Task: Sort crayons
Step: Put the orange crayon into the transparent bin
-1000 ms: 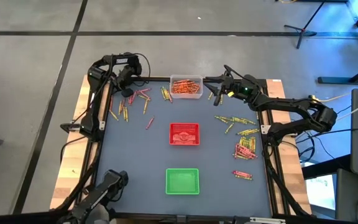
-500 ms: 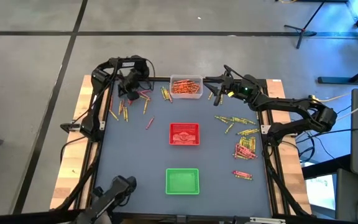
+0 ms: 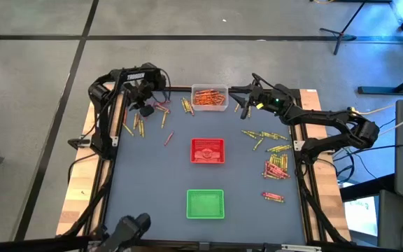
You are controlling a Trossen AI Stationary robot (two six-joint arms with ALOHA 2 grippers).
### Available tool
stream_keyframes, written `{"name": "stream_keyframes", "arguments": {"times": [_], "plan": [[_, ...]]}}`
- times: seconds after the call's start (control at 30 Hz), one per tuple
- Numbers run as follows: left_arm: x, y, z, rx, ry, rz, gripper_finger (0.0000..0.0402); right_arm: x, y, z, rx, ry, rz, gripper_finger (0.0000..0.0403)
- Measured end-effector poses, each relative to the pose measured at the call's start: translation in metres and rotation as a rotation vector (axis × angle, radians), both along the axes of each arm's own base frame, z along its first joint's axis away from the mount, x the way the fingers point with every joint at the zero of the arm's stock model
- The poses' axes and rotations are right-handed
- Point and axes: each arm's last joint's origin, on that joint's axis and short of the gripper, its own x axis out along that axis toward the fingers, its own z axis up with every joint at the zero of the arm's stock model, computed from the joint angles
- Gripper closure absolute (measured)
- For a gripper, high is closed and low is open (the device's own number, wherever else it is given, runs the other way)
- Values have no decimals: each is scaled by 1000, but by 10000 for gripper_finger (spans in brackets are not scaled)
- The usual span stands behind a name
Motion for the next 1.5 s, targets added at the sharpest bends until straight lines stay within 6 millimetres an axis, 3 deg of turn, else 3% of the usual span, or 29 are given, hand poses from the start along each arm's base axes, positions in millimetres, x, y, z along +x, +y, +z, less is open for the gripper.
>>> {"name": "stream_keyframes", "arguments": {"times": [0.37,0.57,1.13,1.5], "plan": [[-2,-63,7,167,70,-158,318,0,0,1,-6,-9,0,265],[-9,-81,5,302,24,-143,319,0,0,0,-3,-4,0,265],[-32,-89,-32,550,-31,36,319,0,0,1,17,-20,2,265],[-32,-89,-34,675,-29,175,319,0,0,1,16,-22,2,265]]}}
